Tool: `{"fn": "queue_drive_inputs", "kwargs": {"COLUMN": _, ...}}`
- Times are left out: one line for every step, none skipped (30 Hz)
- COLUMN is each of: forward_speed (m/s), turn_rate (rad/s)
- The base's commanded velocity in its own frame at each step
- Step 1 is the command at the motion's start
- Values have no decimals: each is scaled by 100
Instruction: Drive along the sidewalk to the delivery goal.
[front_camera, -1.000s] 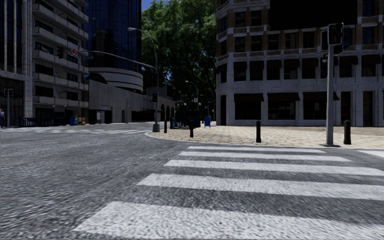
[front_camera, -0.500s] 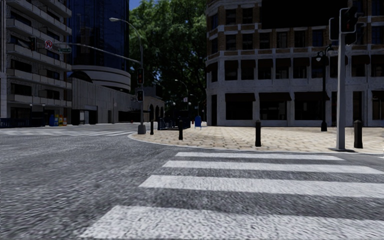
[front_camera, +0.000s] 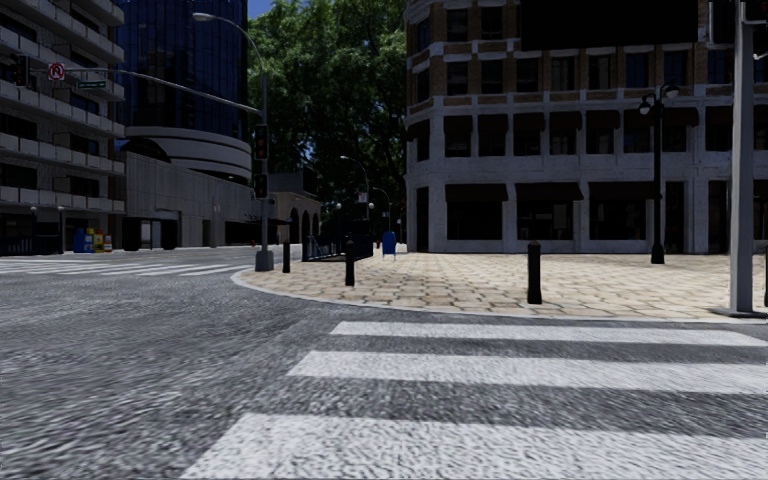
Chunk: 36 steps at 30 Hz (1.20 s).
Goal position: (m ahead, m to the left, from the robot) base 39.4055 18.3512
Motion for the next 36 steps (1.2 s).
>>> {"fn": "queue_drive_inputs", "kwargs": {"forward_speed": 200, "turn_rate": 0}}
{"fn": "queue_drive_inputs", "kwargs": {"forward_speed": 200, "turn_rate": 0}}
{"fn": "queue_drive_inputs", "kwargs": {"forward_speed": 200, "turn_rate": 0}}
{"fn": "queue_drive_inputs", "kwargs": {"forward_speed": 200, "turn_rate": 0}}
{"fn": "queue_drive_inputs", "kwargs": {"forward_speed": 200, "turn_rate": 0}}
{"fn": "queue_drive_inputs", "kwargs": {"forward_speed": 200, "turn_rate": 0}}
{"fn": "queue_drive_inputs", "kwargs": {"forward_speed": 200, "turn_rate": 0}}
{"fn": "queue_drive_inputs", "kwargs": {"forward_speed": 200, "turn_rate": -13}}
{"fn": "queue_drive_inputs", "kwargs": {"forward_speed": 200, "turn_rate": -29}}
{"fn": "queue_drive_inputs", "kwargs": {"forward_speed": 200, "turn_rate": -39}}
{"fn": "queue_drive_inputs", "kwargs": {"forward_speed": 200, "turn_rate": -39}}
{"fn": "queue_drive_inputs", "kwargs": {"forward_speed": 200, "turn_rate": -42}}
{"fn": "queue_drive_inputs", "kwargs": {"forward_speed": 200, "turn_rate": -43}}
{"fn": "queue_drive_inputs", "kwargs": {"forward_speed": 200, "turn_rate": -43}}
{"fn": "queue_drive_inputs", "kwargs": {"forward_speed": 200, "turn_rate": -43}}
{"fn": "queue_drive_inputs", "kwargs": {"forward_speed": 200, "turn_rate": -43}}
{"fn": "queue_drive_inputs", "kwargs": {"forward_speed": 200, "turn_rate": -43}}
{"fn": "queue_drive_inputs", "kwargs": {"forward_speed": 200, "turn_rate": -40}}
{"fn": "queue_drive_inputs", "kwargs": {"forward_speed": 200, "turn_rate": -40}}
{"fn": "queue_drive_inputs", "kwargs": {"forward_speed": 200, "turn_rate": -30}}
{"fn": "queue_drive_inputs", "kwargs": {"forward_speed": 200, "turn_rate": -11}}
{"fn": "queue_drive_inputs", "kwargs": {"forward_speed": 200, "turn_rate": 0}}
{"fn": "queue_drive_inputs", "kwargs": {"forward_speed": 200, "turn_rate": 0}}
{"fn": "queue_drive_inputs", "kwargs": {"forward_speed": 200, "turn_rate": 0}}
{"fn": "queue_drive_inputs", "kwargs": {"forward_speed": 200, "turn_rate": 0}}
{"fn": "queue_drive_inputs", "kwargs": {"forward_speed": 200, "turn_rate": 0}}
{"fn": "queue_drive_inputs", "kwargs": {"forward_speed": 200, "turn_rate": 0}}
{"fn": "queue_drive_inputs", "kwargs": {"forward_speed": 200, "turn_rate": 0}}
{"fn": "queue_drive_inputs", "kwargs": {"forward_speed": 200, "turn_rate": 0}}
{"fn": "queue_drive_inputs", "kwargs": {"forward_speed": 200, "turn_rate": 0}}
{"fn": "queue_drive_inputs", "kwargs": {"forward_speed": 200, "turn_rate": 0}}
{"fn": "queue_drive_inputs", "kwargs": {"forward_speed": 200, "turn_rate": 0}}
{"fn": "queue_drive_inputs", "kwargs": {"forward_speed": 200, "turn_rate": 0}}
{"fn": "queue_drive_inputs", "kwargs": {"forward_speed": 200, "turn_rate": 0}}
{"fn": "queue_drive_inputs", "kwargs": {"forward_speed": 200, "turn_rate": 0}}
{"fn": "queue_drive_inputs", "kwargs": {"forward_speed": 200, "turn_rate": 0}}
